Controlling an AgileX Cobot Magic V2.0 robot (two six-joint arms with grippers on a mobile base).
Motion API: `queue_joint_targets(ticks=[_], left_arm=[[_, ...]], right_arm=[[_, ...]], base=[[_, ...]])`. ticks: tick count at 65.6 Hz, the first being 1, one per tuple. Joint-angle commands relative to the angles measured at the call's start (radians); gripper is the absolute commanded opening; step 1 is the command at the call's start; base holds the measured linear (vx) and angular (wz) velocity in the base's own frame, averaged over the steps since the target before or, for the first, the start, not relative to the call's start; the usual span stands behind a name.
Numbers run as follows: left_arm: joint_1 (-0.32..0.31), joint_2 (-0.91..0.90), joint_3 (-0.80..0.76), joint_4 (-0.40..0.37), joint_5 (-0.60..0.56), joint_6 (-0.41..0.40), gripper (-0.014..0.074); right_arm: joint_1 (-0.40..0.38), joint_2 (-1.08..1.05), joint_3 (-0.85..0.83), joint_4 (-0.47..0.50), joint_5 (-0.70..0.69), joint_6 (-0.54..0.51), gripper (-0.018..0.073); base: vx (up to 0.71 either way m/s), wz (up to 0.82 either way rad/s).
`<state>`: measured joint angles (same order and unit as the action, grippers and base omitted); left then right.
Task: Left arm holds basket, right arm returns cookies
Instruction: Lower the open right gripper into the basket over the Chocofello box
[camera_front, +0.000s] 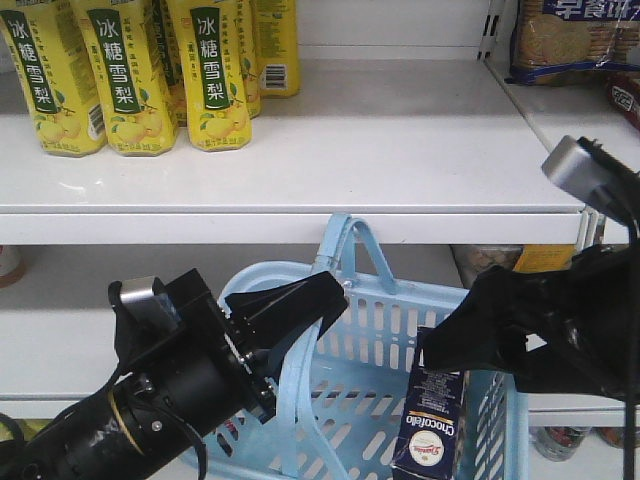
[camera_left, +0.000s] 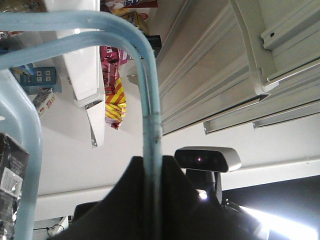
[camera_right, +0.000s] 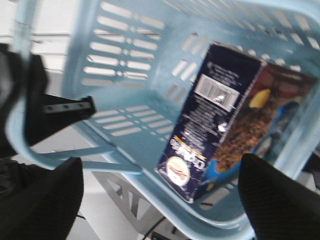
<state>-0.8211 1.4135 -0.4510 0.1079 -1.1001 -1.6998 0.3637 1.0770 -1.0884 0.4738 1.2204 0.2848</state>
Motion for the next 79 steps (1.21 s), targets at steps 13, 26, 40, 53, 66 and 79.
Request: queue_joint_targets(ticks=[13,26,40,53,66,79], left_arm=[[0.024,-0.029,-0.031,-0.179,-0.108,0.031,-0.0003],[0.024,-0.029,-0.031,-0.179,-0.108,0.031,-0.0003],[0.024,-0.029,-0.031,-0.179,-0.108,0.031,-0.0003],[0.024,-0.029,-0.031,-0.179,-0.108,0.031,-0.0003],[0.024,-0.029,-0.031,-0.179,-0.108,0.031,-0.0003],[0.024,-0.029,-0.031,-0.179,-0.108,0.031,-0.0003]], right_arm=[[0.000,0.048,-0.031,0.026,-0.033,0.007,0.0580],[0.062,0.105,-0.031,0.022,-0.056,0.019,0.0580],[0.105,0.144,-0.031,-0.036,-0.048,0.057,0.0580],[0.104,0.144,-0.031,-0.126,-0.025,0.111,0.0580],[0.104,0.144,-0.031,-0.138,-0.073,0.155,0.0580],[0.105,0.167,-0.031,-0.146,-0.093,0.173,0.0580]], base=[[0.00,0.00],[0.00,0.00],[0.00,0.00],[0.00,0.00],[0.00,0.00],[0.00,0.00]])
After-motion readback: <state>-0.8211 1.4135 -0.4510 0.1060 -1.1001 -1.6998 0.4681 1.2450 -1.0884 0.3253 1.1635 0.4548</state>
